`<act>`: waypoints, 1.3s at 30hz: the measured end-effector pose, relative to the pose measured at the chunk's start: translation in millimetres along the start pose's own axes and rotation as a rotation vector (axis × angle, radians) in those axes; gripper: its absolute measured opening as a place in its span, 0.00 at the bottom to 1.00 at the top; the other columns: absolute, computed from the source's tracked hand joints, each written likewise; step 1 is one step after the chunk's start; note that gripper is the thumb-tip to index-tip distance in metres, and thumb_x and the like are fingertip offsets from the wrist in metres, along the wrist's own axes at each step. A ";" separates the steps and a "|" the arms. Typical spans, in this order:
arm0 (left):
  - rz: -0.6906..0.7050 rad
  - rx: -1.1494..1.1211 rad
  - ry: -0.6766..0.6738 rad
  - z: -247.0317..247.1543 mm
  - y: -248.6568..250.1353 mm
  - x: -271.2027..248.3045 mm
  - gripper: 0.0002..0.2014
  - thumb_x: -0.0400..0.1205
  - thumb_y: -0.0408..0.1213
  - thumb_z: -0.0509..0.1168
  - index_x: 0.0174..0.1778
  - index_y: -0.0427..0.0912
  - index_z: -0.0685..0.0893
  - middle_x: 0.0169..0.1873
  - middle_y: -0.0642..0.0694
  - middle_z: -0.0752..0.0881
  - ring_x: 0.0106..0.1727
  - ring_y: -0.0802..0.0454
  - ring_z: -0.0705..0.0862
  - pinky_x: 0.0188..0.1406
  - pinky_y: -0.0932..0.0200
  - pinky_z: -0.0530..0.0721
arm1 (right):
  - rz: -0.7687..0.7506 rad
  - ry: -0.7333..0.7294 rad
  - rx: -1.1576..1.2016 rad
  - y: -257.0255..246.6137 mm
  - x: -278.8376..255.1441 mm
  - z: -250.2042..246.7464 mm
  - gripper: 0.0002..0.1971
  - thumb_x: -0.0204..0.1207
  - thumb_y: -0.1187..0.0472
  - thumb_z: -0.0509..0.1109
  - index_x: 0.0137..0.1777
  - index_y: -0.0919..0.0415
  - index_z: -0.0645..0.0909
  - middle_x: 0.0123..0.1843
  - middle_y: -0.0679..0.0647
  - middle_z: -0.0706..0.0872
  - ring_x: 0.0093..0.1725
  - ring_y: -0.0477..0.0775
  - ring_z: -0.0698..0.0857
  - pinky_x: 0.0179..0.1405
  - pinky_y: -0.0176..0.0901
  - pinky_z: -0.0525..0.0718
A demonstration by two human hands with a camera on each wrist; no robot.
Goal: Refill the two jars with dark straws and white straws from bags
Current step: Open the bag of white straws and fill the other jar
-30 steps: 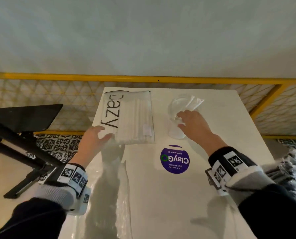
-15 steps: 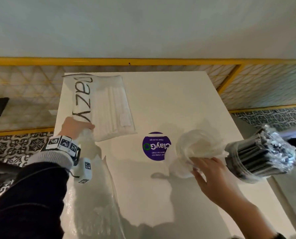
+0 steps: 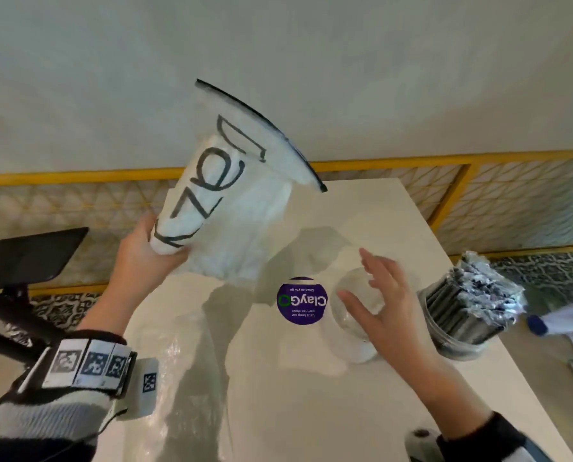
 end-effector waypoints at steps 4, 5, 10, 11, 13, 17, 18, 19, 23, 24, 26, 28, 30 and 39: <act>-0.008 -0.179 -0.022 -10.4 21.0 -48.5 0.31 0.66 0.32 0.81 0.65 0.41 0.77 0.51 0.48 0.82 0.52 0.51 0.81 0.49 0.54 0.76 | 0.258 -0.038 0.380 -9.1 20.8 -18.3 0.56 0.60 0.41 0.74 0.84 0.53 0.45 0.75 0.45 0.66 0.71 0.41 0.68 0.68 0.38 0.69; -0.010 -0.187 -0.033 -8.5 21.7 -60.3 0.31 0.64 0.33 0.81 0.62 0.44 0.78 0.50 0.50 0.83 0.52 0.53 0.82 0.49 0.57 0.76 | 0.277 -0.026 0.476 -10.3 23.5 -24.3 0.55 0.60 0.43 0.74 0.84 0.54 0.47 0.75 0.46 0.68 0.71 0.42 0.70 0.68 0.39 0.70; -0.067 -0.290 -0.150 19.7 15.5 -126.6 0.38 0.54 0.43 0.86 0.60 0.50 0.81 0.49 0.57 0.86 0.47 0.69 0.85 0.43 0.69 0.82 | 0.144 0.172 0.707 -4.5 3.1 -58.5 0.15 0.74 0.48 0.67 0.52 0.57 0.84 0.44 0.45 0.90 0.46 0.47 0.88 0.44 0.35 0.84; -0.095 -0.315 -0.161 26.2 13.9 -139.0 0.37 0.55 0.41 0.86 0.60 0.47 0.80 0.48 0.56 0.87 0.45 0.69 0.86 0.39 0.72 0.83 | 0.127 0.196 0.701 1.6 -4.7 -64.0 0.13 0.75 0.49 0.67 0.45 0.58 0.85 0.38 0.48 0.89 0.40 0.47 0.86 0.40 0.33 0.81; -0.117 -0.401 -0.199 39.3 14.9 -159.7 0.33 0.57 0.37 0.85 0.57 0.46 0.81 0.41 0.49 0.90 0.43 0.68 0.88 0.33 0.75 0.84 | 0.098 0.184 0.648 13.7 -19.2 -70.6 0.24 0.73 0.42 0.69 0.40 0.68 0.82 0.33 0.64 0.84 0.34 0.50 0.80 0.33 0.35 0.75; -0.076 -0.535 -0.190 54.2 32.6 -174.1 0.33 0.56 0.41 0.85 0.56 0.49 0.81 0.47 0.55 0.91 0.48 0.56 0.90 0.36 0.68 0.87 | 0.050 0.041 0.521 25.1 -43.7 -66.2 0.25 0.73 0.37 0.68 0.34 0.63 0.81 0.28 0.53 0.85 0.28 0.42 0.78 0.29 0.37 0.75; -0.069 -0.531 -0.168 55.9 39.1 -171.5 0.30 0.59 0.42 0.81 0.57 0.50 0.81 0.47 0.53 0.91 0.49 0.56 0.89 0.37 0.67 0.87 | 0.039 0.035 0.523 26.6 -48.3 -66.0 0.24 0.75 0.38 0.67 0.32 0.60 0.78 0.26 0.49 0.81 0.28 0.42 0.76 0.29 0.40 0.74; -0.057 -0.544 -0.143 57.6 45.0 -167.1 0.30 0.61 0.43 0.79 0.59 0.52 0.79 0.49 0.50 0.90 0.52 0.54 0.89 0.41 0.64 0.88 | 0.024 0.043 0.528 26.0 -51.2 -67.9 0.25 0.75 0.37 0.65 0.31 0.59 0.74 0.25 0.48 0.76 0.28 0.44 0.72 0.28 0.44 0.72; 0.126 -0.458 0.081 55.5 76.2 -145.5 0.40 0.63 0.56 0.79 0.69 0.64 0.66 0.66 0.51 0.76 0.69 0.50 0.76 0.72 0.52 0.75 | -0.021 0.080 0.507 19.1 -46.9 -81.5 0.16 0.78 0.51 0.69 0.36 0.62 0.75 0.24 0.43 0.78 0.24 0.39 0.72 0.24 0.31 0.67; 0.250 -0.344 0.141 54.8 91.7 -142.6 0.40 0.67 0.57 0.76 0.72 0.58 0.66 0.67 0.51 0.72 0.71 0.50 0.72 0.75 0.59 0.70 | -0.023 0.068 0.498 17.2 -43.7 -83.0 0.11 0.79 0.59 0.70 0.37 0.64 0.77 0.26 0.38 0.81 0.23 0.38 0.75 0.25 0.27 0.68; 0.551 -0.174 0.152 62.0 130.5 -142.4 0.35 0.74 0.57 0.70 0.74 0.45 0.68 0.68 0.49 0.70 0.74 0.49 0.69 0.78 0.58 0.65 | -0.030 0.025 0.451 15.8 -38.2 -82.7 0.07 0.78 0.67 0.70 0.38 0.66 0.81 0.29 0.34 0.85 0.26 0.35 0.79 0.27 0.24 0.71; 0.755 -0.140 -0.053 81.5 164.8 -147.6 0.27 0.78 0.59 0.63 0.69 0.48 0.75 0.66 0.54 0.75 0.73 0.57 0.71 0.80 0.41 0.62 | -0.057 0.000 0.423 13.2 -33.9 -81.9 0.07 0.77 0.68 0.71 0.37 0.62 0.83 0.32 0.32 0.86 0.30 0.32 0.81 0.31 0.22 0.72; 0.759 -0.212 -0.346 102.9 183.6 -152.6 0.23 0.79 0.60 0.61 0.64 0.52 0.81 0.58 0.59 0.84 0.64 0.67 0.78 0.79 0.41 0.61 | -0.083 0.008 0.421 10.4 -30.8 -81.7 0.07 0.76 0.65 0.72 0.38 0.54 0.84 0.33 0.41 0.86 0.31 0.34 0.80 0.32 0.24 0.73; 0.746 -0.477 -0.359 106.9 193.9 -153.7 0.08 0.73 0.41 0.74 0.44 0.43 0.91 0.39 0.56 0.91 0.43 0.60 0.89 0.50 0.61 0.85 | -0.165 0.067 0.379 0.1 -31.1 -87.8 0.06 0.72 0.64 0.73 0.40 0.54 0.90 0.35 0.33 0.88 0.37 0.36 0.85 0.37 0.23 0.76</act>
Point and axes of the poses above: each hand's wrist, its own x-axis towards the middle knuckle, its own z-axis out of the palm, y = z × x, the point moved 3 cm from there along x, towards the middle knuckle
